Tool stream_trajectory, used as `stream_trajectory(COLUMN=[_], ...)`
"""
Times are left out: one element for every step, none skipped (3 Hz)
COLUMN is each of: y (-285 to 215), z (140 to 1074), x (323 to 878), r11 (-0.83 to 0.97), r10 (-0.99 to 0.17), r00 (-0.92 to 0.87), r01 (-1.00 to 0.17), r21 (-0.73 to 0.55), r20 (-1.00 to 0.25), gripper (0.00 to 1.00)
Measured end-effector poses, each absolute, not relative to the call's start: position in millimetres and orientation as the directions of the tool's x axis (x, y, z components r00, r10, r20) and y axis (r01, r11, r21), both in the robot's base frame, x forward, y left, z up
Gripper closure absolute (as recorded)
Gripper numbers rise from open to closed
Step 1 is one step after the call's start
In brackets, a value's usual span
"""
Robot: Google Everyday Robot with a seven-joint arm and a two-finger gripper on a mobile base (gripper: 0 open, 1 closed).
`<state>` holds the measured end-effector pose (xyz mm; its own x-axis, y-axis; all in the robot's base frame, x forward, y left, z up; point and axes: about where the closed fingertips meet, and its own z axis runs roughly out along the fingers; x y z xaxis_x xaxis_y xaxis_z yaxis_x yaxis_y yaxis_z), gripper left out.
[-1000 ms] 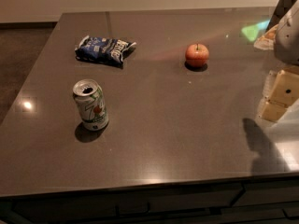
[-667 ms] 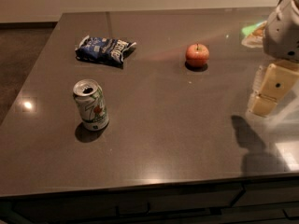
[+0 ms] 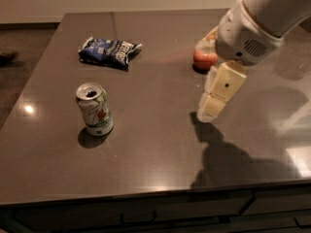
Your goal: Knock 7up can over
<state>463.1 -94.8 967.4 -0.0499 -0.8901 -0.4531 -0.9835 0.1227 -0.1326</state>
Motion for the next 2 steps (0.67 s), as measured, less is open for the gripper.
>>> stream_trajectory(y=[-35.5, -0.2], z=[959.0, 951.5], x=[465.2, 464.7], r11=[0.092, 0.07], r10=[-0.854, -0.837], r00=[-0.006, 0.02], r01=[-0.986, -0.987], r21=[-0.14, -0.143], r20=[-0.52, -0.546], gripper=[0.0, 0.0])
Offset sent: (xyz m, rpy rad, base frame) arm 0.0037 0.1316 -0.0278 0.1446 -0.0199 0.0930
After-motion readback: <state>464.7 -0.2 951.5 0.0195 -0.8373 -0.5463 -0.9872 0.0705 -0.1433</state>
